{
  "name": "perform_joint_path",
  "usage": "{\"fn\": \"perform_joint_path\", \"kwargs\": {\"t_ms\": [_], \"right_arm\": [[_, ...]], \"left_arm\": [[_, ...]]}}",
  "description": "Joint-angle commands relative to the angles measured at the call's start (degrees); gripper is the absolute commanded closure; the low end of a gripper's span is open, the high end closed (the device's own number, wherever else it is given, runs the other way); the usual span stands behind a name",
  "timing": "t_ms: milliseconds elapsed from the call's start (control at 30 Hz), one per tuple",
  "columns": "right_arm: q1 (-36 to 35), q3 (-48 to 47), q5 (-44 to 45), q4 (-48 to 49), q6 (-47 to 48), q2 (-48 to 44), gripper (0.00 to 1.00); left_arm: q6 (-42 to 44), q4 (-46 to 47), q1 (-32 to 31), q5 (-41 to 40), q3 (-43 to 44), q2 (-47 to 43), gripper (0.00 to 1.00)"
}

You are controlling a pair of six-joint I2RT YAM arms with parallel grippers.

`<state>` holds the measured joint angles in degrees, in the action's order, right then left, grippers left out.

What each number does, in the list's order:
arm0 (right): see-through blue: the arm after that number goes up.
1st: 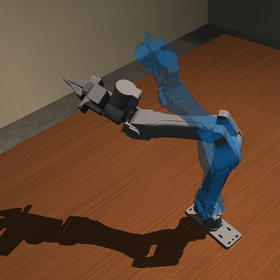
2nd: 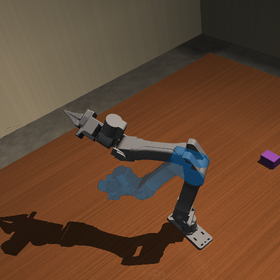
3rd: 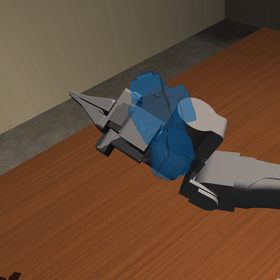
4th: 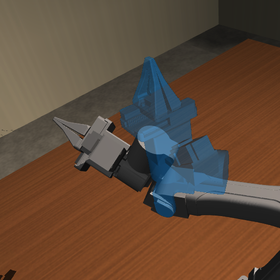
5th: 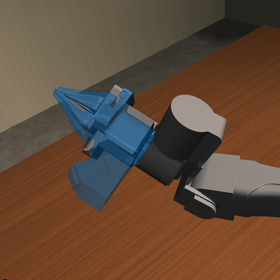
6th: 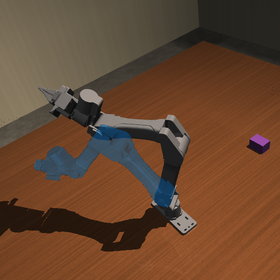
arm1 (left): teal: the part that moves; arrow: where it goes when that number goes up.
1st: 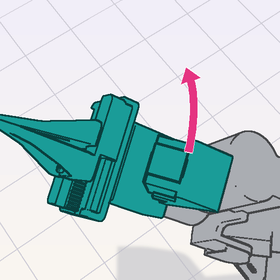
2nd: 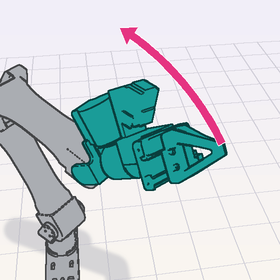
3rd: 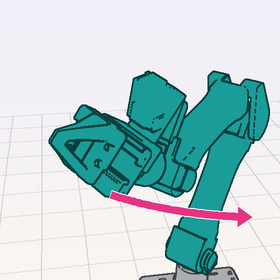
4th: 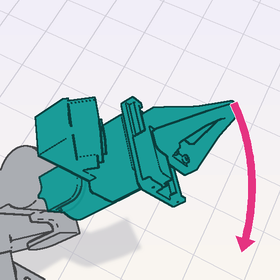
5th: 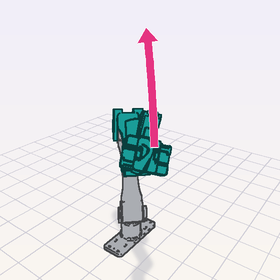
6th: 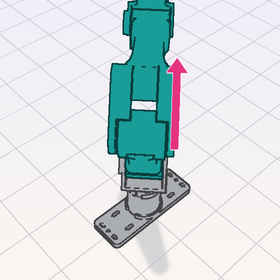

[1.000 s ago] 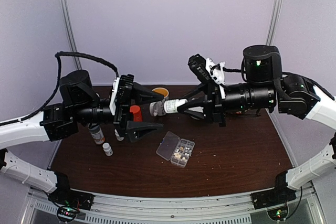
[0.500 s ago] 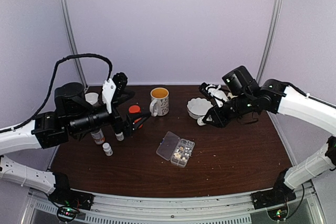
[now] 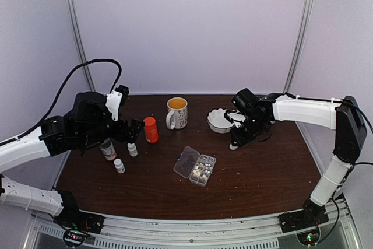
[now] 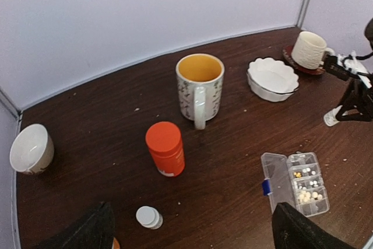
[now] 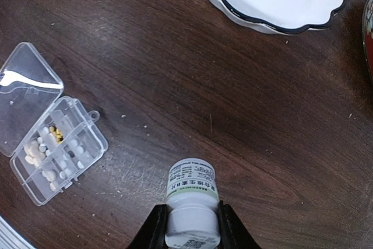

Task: Sort the pills into containers
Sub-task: Place the pill bottle at the center of the board.

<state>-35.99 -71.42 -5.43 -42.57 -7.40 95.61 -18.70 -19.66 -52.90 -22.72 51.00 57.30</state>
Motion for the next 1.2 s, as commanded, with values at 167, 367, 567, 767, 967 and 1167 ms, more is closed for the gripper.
{"fn": "perform_joint_path", "kwargs": {"t_ms": [167,367,567,767,967,1167], "right_arm": [[3.51,-6.98,4.2,-0.14,2.06,8.68,0.76],[4.18,-10.74,8.46,-2.86,3.25,12.94,0.73],[4.52,-12.51,8.13,-3.83,4.0,14.78,0.39],[4.52,-14.79,8.02,-5.91,4.27,12.5,0.28],[4.36,-14.71,7.3,-5.59,4.69,6.87,0.24],[4.0,-13.27,7.98,-3.7,3.09,1.15,0.21]], "left_arm": [[-5.6,-7.83,8.36,5.46,5.21,7.62,0.03],[-4.94,-10.53,10.61,5.14,9.49,15.61,0.03],[-4.43,-9.9,14.13,9.44,13.0,22.95,0.02],[-2.9,-11.99,16.63,10.17,19.88,30.25,0.03],[-2.3,-13.74,19.44,13.67,25.85,37.6,0.1],[-1.79,-15.83,21.17,16.59,31.07,43.41,0.16]]}}
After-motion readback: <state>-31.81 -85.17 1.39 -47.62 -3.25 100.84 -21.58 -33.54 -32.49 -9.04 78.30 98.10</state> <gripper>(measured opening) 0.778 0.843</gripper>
